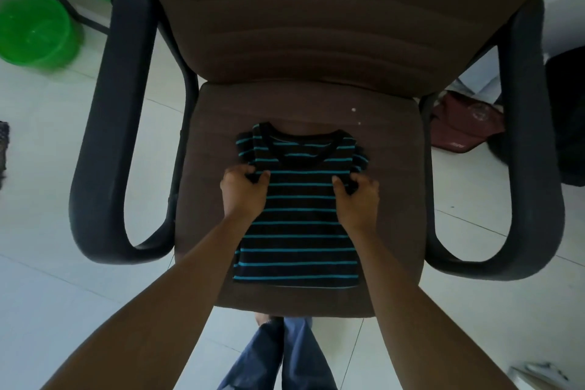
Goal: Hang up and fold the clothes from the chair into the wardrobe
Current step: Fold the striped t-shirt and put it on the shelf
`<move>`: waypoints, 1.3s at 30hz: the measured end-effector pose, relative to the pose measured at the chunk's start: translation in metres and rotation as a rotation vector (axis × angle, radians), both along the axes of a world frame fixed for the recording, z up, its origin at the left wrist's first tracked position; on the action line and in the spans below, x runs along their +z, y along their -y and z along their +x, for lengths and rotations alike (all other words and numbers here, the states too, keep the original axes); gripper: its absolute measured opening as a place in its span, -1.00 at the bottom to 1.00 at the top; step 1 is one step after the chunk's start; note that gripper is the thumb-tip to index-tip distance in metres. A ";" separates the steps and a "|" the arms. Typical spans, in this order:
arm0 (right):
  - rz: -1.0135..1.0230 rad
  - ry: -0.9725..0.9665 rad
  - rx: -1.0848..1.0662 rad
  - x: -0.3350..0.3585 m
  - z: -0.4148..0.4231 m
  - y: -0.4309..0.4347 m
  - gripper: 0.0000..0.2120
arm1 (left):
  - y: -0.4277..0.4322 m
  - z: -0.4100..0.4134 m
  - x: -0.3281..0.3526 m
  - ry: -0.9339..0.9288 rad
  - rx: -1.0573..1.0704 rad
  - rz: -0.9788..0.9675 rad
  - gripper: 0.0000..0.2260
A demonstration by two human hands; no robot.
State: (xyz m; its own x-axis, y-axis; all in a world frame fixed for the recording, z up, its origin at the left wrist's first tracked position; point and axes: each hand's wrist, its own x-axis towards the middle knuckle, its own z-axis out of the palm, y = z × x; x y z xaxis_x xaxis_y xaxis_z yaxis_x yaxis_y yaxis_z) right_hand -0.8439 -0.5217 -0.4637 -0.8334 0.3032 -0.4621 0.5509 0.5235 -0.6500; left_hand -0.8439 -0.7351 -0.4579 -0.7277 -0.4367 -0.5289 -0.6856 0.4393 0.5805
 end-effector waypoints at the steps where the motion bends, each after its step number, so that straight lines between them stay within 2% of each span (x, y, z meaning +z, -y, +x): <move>1: -0.025 0.012 -0.006 0.001 -0.004 0.002 -0.62 | -0.004 -0.003 0.003 -0.003 0.051 0.045 -0.79; 5: -0.256 -0.016 -0.198 0.004 -0.008 -0.001 -0.79 | -0.010 -0.005 0.009 0.014 0.309 0.385 -0.89; 8: -0.285 0.014 -0.296 0.003 -0.011 -0.006 -0.78 | -0.008 -0.013 0.001 -0.007 0.260 0.292 -0.78; 11: -0.225 -0.014 -0.265 0.003 -0.027 -0.005 -0.78 | -0.010 -0.028 0.000 -0.017 0.268 0.274 -0.64; 15: -0.287 -0.080 -0.220 0.003 -0.041 -0.005 -0.91 | -0.014 -0.044 -0.004 -0.012 0.288 0.416 -0.93; 16: -0.318 -0.069 -0.234 0.000 -0.041 -0.006 -0.95 | -0.014 -0.046 -0.006 -0.001 0.281 0.437 -0.94; 18: -0.334 -0.025 -0.249 -0.007 -0.040 -0.009 -0.92 | -0.012 -0.051 -0.011 0.008 0.223 0.384 -0.87; 22: -0.268 -0.041 -0.258 -0.016 -0.040 -0.013 -0.87 | -0.005 -0.050 -0.009 -0.116 0.047 0.053 -0.68; 24: -0.232 -0.055 -0.243 -0.011 -0.033 -0.015 -0.77 | -0.005 -0.043 -0.003 -0.132 0.041 0.054 -0.62; 30: -0.227 0.030 0.050 0.006 0.033 -0.020 -0.44 | -0.009 0.026 0.020 0.027 -0.055 0.110 -0.64; 32: -0.222 0.036 0.110 0.009 0.061 -0.022 -0.38 | -0.012 0.062 0.021 0.061 -0.053 0.053 -0.64; 34: -0.207 0.044 0.153 0.010 0.080 -0.021 -0.41 | -0.016 0.091 0.018 0.100 -0.064 -0.040 -0.70; 35: -0.207 0.048 0.159 0.010 0.086 -0.021 -0.44 | -0.018 0.100 0.015 0.114 -0.041 -0.026 -0.76; 38: -0.251 0.043 0.084 0.004 0.097 -0.024 -0.47 | -0.021 0.110 0.011 0.144 0.265 0.303 -0.84; 39: -0.258 0.052 0.070 0.001 0.099 -0.026 -0.44 | -0.020 0.111 0.011 0.143 0.285 0.329 -0.86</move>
State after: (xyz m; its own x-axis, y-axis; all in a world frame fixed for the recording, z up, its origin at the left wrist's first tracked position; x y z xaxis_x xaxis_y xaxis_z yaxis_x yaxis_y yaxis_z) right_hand -0.7449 -0.4957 -0.4625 -0.8214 0.1125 -0.5592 0.5552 0.3825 -0.7385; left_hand -0.7330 -0.7153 -0.4469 -0.5127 -0.4011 -0.7591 -0.8356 0.0298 0.5485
